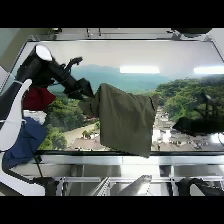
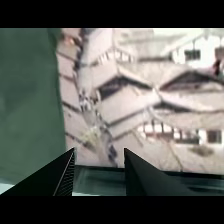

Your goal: Fold the shirts.

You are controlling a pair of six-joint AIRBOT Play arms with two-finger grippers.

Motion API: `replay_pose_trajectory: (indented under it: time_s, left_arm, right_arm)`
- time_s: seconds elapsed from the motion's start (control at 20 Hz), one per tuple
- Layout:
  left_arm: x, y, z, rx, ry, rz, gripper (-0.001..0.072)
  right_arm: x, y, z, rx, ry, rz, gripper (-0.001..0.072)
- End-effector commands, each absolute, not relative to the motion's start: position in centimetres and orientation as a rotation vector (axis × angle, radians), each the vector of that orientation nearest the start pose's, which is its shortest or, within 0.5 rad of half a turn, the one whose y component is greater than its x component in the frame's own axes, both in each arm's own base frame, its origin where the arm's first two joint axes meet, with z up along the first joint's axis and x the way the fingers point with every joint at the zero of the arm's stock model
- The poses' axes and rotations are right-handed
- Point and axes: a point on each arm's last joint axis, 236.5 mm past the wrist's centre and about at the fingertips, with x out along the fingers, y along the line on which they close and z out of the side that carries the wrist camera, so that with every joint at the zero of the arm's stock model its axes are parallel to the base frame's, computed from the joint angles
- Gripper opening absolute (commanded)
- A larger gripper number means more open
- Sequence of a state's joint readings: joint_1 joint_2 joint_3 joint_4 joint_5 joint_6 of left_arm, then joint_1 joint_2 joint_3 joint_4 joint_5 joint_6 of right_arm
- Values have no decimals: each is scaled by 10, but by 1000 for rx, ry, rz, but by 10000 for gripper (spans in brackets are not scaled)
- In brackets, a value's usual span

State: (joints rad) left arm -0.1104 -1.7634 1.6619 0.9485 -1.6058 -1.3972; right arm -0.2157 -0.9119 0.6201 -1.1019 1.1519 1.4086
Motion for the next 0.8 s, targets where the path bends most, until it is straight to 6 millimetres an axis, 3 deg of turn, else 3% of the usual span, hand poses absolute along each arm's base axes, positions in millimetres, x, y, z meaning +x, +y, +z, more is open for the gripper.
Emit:
replay_pose_trajectory:
  time_s: [0.0, 0.2, 0.4, 0.6, 0.65, 0.75]
  left_arm:
    - [394, -150, -48, -384, 1582, -582, 707]
    - [394, -184, -75, -524, 1536, -707, 707]
    - [380, -215, -113, -489, 1599, -759, 707]
    - [385, -247, -109, -518, 1537, -828, 677]
    - [385, -250, -105, -511, 1535, -840, 634]
    - [386, -252, -96, -503, 1532, -869, 340]
  right_arm:
    - [251, 60, -70, 541, 1390, 208, 344]
    - [272, 84, -88, 623, 1366, 319, 345]
    - [272, 111, -111, 626, 1405, 419, 344]
    - [269, 137, -126, 626, 1438, 454, 344]
    - [266, 142, -129, 622, 1452, 462, 344]
    - [261, 147, -132, 612, 1470, 477, 342]
